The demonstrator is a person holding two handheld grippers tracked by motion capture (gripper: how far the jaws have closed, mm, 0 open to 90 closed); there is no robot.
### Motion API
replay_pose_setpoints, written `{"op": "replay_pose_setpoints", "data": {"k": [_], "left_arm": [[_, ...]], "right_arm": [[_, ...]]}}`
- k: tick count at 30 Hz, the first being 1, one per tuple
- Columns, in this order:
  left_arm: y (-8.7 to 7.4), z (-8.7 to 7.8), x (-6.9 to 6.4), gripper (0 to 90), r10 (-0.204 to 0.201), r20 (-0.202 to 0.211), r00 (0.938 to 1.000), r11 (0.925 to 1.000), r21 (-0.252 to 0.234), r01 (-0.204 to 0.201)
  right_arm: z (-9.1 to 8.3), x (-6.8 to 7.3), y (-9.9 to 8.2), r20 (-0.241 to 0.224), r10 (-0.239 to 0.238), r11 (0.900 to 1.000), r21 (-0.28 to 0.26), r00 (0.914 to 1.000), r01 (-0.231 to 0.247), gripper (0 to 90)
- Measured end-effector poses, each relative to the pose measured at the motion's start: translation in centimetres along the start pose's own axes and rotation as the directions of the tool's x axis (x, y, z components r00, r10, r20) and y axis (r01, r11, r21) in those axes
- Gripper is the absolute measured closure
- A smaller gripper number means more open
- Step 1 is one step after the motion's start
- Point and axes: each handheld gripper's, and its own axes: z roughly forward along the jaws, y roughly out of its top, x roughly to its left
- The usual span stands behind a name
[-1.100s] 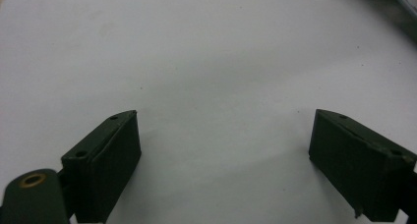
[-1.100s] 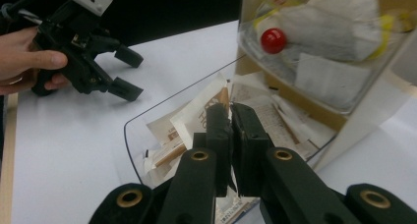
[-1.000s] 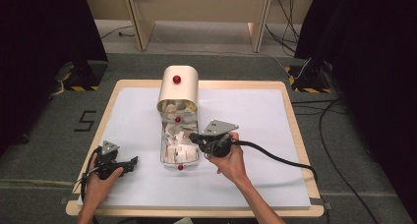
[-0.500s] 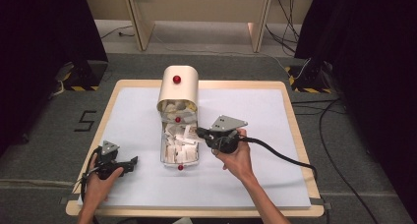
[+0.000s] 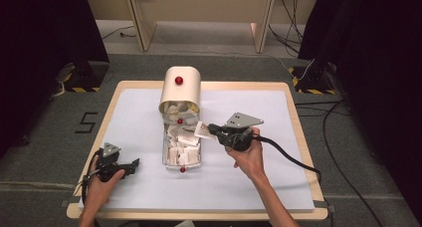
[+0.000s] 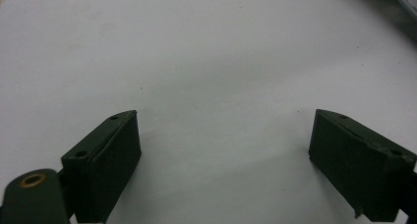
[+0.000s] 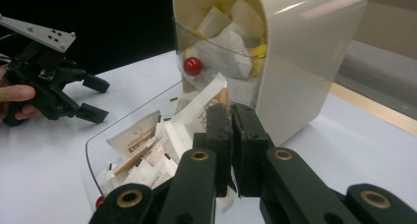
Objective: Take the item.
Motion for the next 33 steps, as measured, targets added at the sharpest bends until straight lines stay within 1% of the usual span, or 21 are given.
{"op": "replay_pose_setpoints", "data": {"k": [6, 12, 15, 17, 20, 26, 28, 29, 33], "left_arm": [[0.0, 0.0, 0.0, 11.3, 0.0, 0.0, 1.0, 1.0, 0.0, 0.0], [0.0, 0.0, 0.0, 11.3, -0.001, 0.0, 1.0, 1.0, 0.0, 0.001], [0.0, 0.0, 0.0, 11.3, 0.0, -0.001, 1.0, 1.0, 0.0, 0.0], [0.0, 0.0, 0.0, 11.3, 0.0, 0.0, 1.0, 1.0, 0.0, 0.0], [0.0, 0.0, 0.0, 11.3, 0.0, -0.001, 1.0, 1.0, 0.001, 0.0], [0.0, 0.0, 0.0, 11.3, 0.0, 0.0, 1.0, 1.0, 0.0, 0.0], [0.0, 0.0, 0.0, 11.3, 0.0, -0.001, 1.0, 1.0, -0.001, 0.0], [0.0, 0.0, 0.0, 11.3, 0.001, -0.001, 1.0, 1.0, 0.0, -0.001], [0.0, 0.0, 0.0, 11.3, 0.001, -0.001, 1.0, 1.0, -0.001, -0.001]], "right_arm": [[-0.5, -0.9, -0.3, 0.027, 0.013, 0.9999, 0.002, 0.9995, -0.013, 86.9], [-0.8, -1.3, -0.5, 0.038, 0.017, 0.9998, 0.002, 0.9991, -0.018, 86.9], [-1.1, -1.7, -0.6, 0.052, 0.025, 0.9997, 0.001, 0.9983, -0.025, 86.9], [-1.3, -1.8, -0.6, 0.065, 0.017, 0.9998, 0.004, 0.9978, -0.017, 86.9], [-1.5, -2.0, -0.6, 0.068, 0.02, 0.9998, -0.001, 0.9975, -0.02, 86.9], [-2.1, -3.0, -0.9, 0.09, 0.05, 0.9987, -0.01, 0.9947, -0.049, 86.9], [-2.2, -3.2, -0.9, 0.096, 0.049, 0.9988, -0.008, 0.9941, -0.049, 86.9], [-2.3, -3.5, -0.9, 0.106, 0.049, 0.9988, -0.012, 0.9932, -0.048, 86.9], [-2.6, -3.8, -1.1, 0.115, 0.063, 0.998, -0.014, 0.9914, -0.062, 86.9]]}}
